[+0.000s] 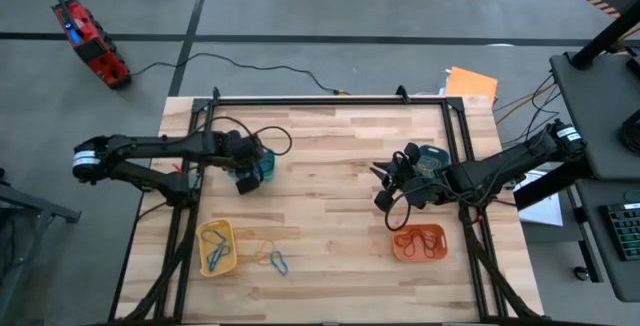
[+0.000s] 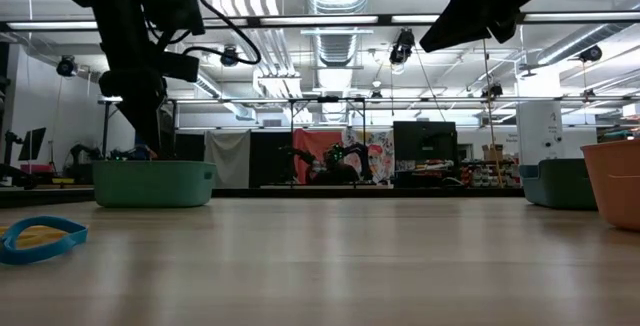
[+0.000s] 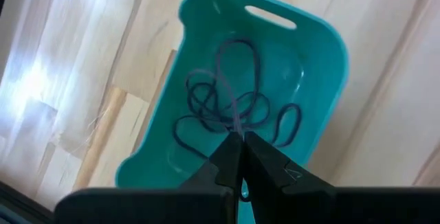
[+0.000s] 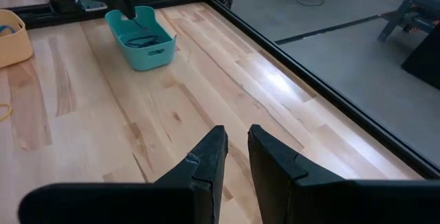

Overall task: Sort rubber bands into baskets
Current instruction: Put the brown rubber band into the green bin

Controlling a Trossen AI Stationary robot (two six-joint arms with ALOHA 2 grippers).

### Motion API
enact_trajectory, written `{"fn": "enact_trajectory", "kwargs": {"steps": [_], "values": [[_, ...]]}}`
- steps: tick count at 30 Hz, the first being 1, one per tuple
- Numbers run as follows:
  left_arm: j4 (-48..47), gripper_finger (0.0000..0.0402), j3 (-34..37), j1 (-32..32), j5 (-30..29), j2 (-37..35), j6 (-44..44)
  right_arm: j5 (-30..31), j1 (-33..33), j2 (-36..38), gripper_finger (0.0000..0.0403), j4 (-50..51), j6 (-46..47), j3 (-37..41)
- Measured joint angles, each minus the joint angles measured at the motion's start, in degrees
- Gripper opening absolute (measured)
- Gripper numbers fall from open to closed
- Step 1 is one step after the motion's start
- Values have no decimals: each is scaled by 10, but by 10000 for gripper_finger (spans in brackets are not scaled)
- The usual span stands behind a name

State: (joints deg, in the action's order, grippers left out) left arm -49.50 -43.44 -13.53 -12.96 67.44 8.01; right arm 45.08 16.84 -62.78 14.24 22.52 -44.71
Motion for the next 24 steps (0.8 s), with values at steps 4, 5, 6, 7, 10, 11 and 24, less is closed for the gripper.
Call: {"fn": "enact_trajectory", "kwargs": {"steps": [4, 5, 6, 7, 10, 11, 24], "values": [[-1, 0, 0, -10, 0, 5, 1, 0, 0, 0, 57, 0, 0, 0], [-1, 0, 0, -13, 0, 8, 3, 0, 0, 0, 57, 0, 0, 0], [-2, 0, 0, -16, 0, 13, 5, 0, 0, 0, 57, 0, 0, 0], [-5, 0, 0, -19, 0, 18, 9, 0, 0, 0, 57, 0, 0, 0], [-10, 0, 0, -23, 0, 37, 21, 0, 0, 0, 57, 0, 0, 0], [-11, 0, 0, -23, 0, 44, 22, 0, 0, 0, 57, 0, 0, 0], [-25, 27, -8, -23, 0, 103, 32, 0, 0, 0, 57, 1, 0, 0]]}}
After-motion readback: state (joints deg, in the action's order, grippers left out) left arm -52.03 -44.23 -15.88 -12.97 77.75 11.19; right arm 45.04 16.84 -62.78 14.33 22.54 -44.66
